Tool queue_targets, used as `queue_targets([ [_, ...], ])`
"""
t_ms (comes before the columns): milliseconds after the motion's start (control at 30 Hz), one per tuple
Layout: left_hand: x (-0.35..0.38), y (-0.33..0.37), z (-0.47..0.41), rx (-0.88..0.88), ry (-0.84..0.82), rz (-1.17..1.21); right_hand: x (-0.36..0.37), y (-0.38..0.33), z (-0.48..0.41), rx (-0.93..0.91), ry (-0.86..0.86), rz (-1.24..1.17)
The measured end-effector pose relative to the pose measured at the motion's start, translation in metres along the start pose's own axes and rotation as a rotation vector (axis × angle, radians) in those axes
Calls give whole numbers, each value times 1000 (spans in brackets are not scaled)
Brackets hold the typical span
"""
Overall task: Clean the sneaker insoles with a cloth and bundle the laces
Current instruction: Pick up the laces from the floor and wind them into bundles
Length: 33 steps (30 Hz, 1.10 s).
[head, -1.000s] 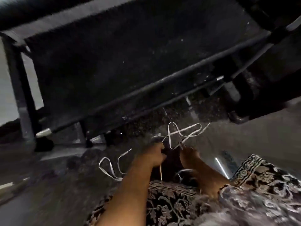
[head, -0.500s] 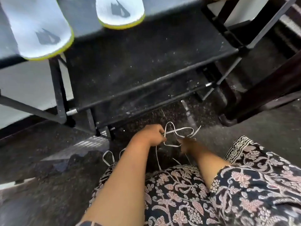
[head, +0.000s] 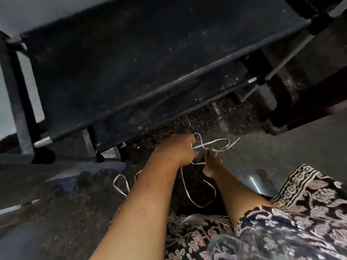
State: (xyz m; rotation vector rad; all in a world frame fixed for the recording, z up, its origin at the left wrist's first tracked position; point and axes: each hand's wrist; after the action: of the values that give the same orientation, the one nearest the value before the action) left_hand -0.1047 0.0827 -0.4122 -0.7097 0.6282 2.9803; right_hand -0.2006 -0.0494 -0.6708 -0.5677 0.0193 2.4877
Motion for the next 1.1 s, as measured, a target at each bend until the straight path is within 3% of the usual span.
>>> queue_targets([
  [200,-4,-6,7,-31,-18,1,-29,-5,8,74,47,-26],
  [400,-4,-1,4,-34,-36,-2,-11,4,-29,-6,6,-21],
  [733,-9,8,4,-32,-60,-18,-28,-22,23,-19,77,24],
  [900,-15,16,12,-26,18,-91,-89,-44,78,-197,66,24],
  [1100,-20,33,42,29,230,-107,-187,-48,216,-513,-101,-298],
])
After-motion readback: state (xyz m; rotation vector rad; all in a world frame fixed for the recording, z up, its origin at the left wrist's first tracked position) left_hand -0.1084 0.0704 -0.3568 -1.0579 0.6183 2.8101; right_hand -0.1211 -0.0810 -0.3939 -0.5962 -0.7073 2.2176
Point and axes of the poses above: each hand's wrist, its own z-axis away from the middle knuckle, its own x-axis out of the palm, y = z × x, and after that the axes turned 8 degrees about -y, right-handed
